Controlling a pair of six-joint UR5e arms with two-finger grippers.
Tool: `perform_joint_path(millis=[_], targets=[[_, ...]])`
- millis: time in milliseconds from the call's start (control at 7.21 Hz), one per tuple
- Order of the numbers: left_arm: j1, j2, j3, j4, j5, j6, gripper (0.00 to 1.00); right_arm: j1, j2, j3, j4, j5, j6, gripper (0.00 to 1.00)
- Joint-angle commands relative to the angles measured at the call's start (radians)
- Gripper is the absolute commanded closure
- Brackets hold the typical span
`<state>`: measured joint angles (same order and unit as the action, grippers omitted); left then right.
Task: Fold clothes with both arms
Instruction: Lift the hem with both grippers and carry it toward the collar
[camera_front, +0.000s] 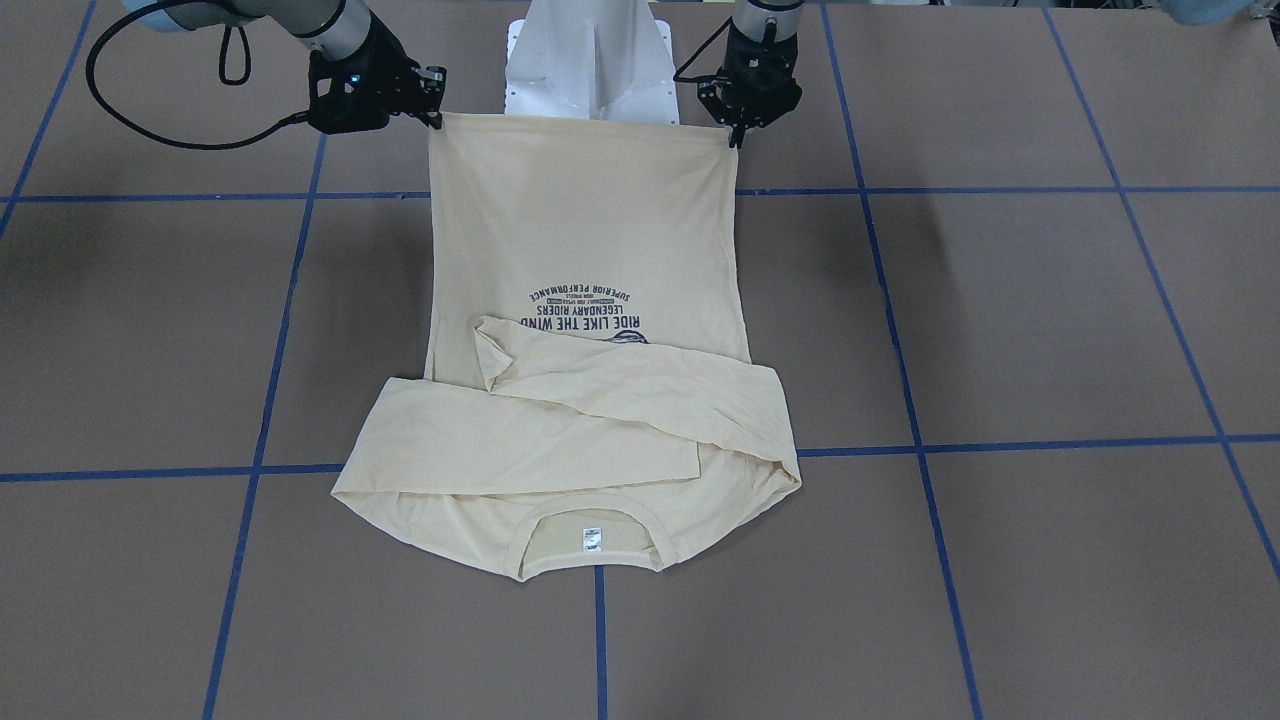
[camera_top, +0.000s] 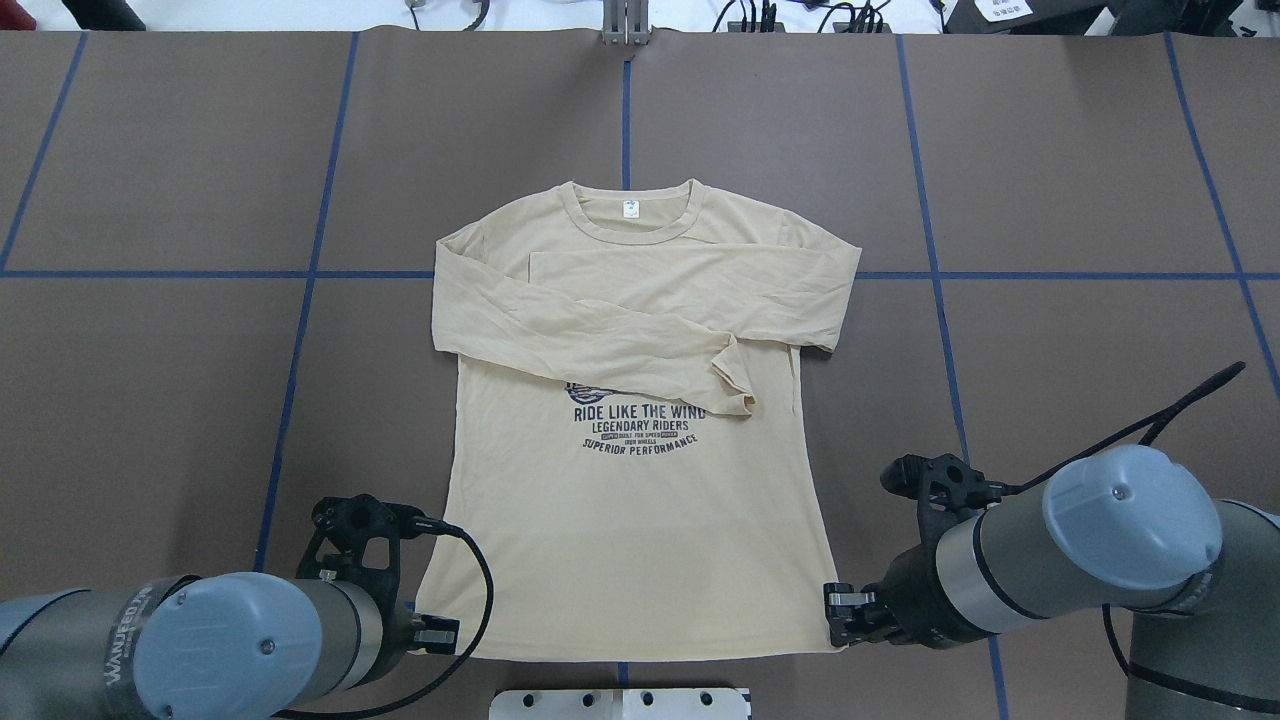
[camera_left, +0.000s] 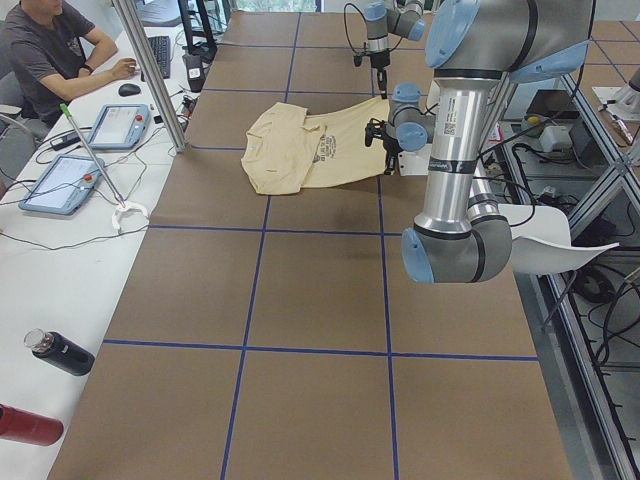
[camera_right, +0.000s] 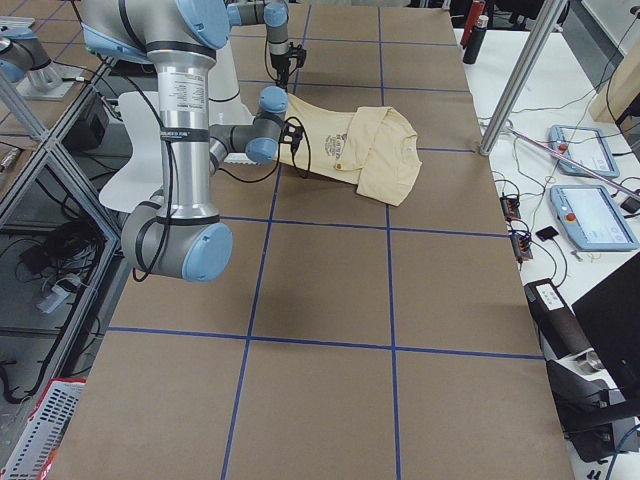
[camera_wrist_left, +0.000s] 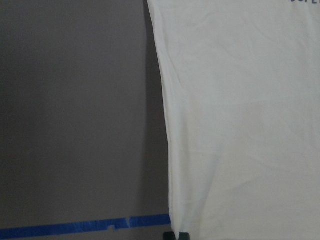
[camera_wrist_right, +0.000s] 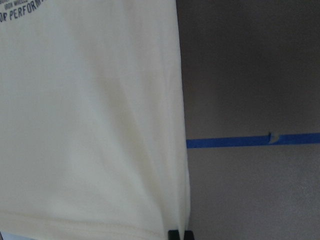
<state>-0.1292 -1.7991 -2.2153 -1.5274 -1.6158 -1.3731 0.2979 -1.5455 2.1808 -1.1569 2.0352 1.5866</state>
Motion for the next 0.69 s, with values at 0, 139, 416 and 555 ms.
perform_joint_path(millis=[0,139,416,555], targets=[[-0.021,-0.029,0.003,0.006,-0.01,0.0,1.0,0.064,0.005,-0.015,0.003,0.0,-0.011,1.0],[-0.096,-0.069,0.006,0.006,-0.013,0.002,1.0,0.123,0.022,-0.022,0.005,0.002,-0.022,1.0],[-0.238,-0.144,0.012,0.007,-0.044,0.094,1.0,0.225,0.099,-0.085,0.003,0.01,-0.036,1.0],[-0.326,-0.15,0.012,0.004,-0.108,0.133,1.0,0.265,0.137,-0.126,0.005,0.01,-0.036,1.0]])
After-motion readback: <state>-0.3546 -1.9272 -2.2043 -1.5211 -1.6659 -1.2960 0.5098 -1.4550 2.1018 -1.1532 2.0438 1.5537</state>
